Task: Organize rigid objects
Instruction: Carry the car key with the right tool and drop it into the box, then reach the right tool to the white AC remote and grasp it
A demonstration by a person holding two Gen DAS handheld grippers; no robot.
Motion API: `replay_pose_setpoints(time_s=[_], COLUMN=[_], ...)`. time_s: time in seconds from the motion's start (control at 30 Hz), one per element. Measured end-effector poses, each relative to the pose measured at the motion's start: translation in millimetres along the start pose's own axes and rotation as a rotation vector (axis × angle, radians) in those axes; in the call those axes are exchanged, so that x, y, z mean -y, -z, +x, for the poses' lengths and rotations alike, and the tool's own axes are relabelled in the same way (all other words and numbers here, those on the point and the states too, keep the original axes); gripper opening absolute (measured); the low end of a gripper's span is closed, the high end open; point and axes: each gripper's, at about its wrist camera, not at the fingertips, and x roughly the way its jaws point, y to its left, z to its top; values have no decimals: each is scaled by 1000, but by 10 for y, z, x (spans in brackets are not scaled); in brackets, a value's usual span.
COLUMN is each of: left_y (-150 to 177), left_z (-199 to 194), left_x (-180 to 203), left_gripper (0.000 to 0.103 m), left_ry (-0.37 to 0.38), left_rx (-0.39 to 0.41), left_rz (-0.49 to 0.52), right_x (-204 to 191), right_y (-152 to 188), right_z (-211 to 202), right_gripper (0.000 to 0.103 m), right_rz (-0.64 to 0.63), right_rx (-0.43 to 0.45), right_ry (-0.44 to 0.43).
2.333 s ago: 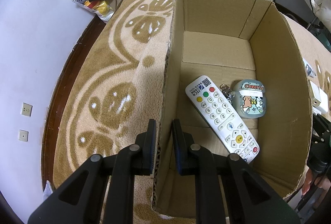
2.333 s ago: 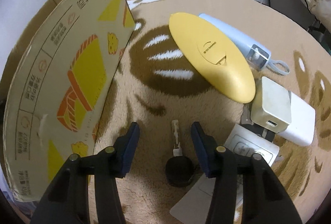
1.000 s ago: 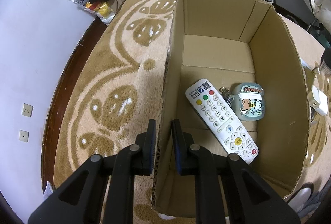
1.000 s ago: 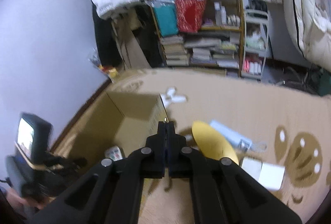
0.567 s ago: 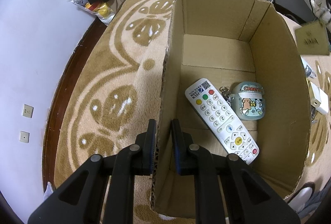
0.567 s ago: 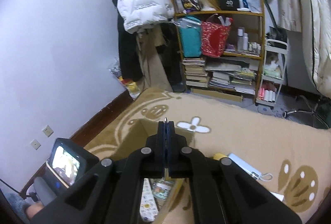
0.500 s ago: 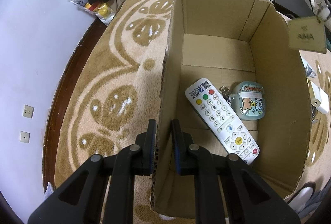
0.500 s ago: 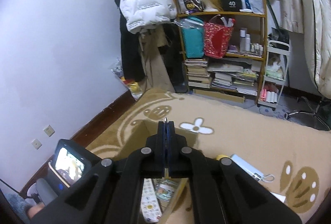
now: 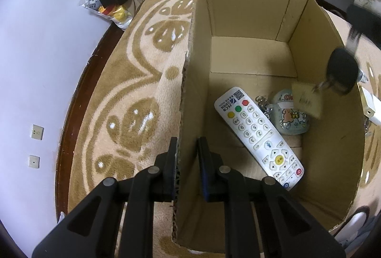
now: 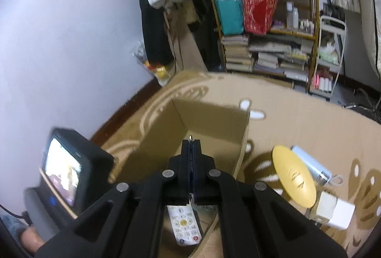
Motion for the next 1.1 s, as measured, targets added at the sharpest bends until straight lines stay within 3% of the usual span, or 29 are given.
replay_pose_setpoints(time_s=[0.23, 0.47, 0.53, 0.57, 0.6, 0.63, 0.67, 0.7, 0.8, 1.1], left_y=[-11, -8, -5, -4, -4, -4, -4, -4, -11, -1], left_z=[-2, 4, 6, 8, 8, 11, 12, 12, 11, 13], left_x=[-5, -6, -9, -8, -7, -3, -16, -23, -37, -14], left_gripper=[15, 15, 15, 15, 15, 15, 16, 16, 16, 16], left_ry=[1, 2, 7, 8, 7, 6, 8, 9, 8, 5], left_rx=[-3, -3, -4, -5, -5, -5, -6, -6, -6, -5], left_rz=[1, -4, -9, -10, -10, -11, -14, -16, -16, -14], right_x=[-17, -8, 30, 62, 89, 122, 163, 201, 326, 791], right_y=[170, 184, 159, 145, 136, 125, 121, 122, 142, 366], right_z=[244, 222, 148, 100, 58, 15, -41, -101, -226, -246], right_gripper=[3, 5, 11, 25, 49, 64, 89, 103, 103, 103], right_rz=[-18, -19, -5, 4, 13, 23, 35, 48, 78, 176], right_rx=[-72, -69, -48, -37, -31, -22, -5, 18, 59, -23], right_ry=[10, 50, 58, 67, 74, 83, 94, 108, 144, 208])
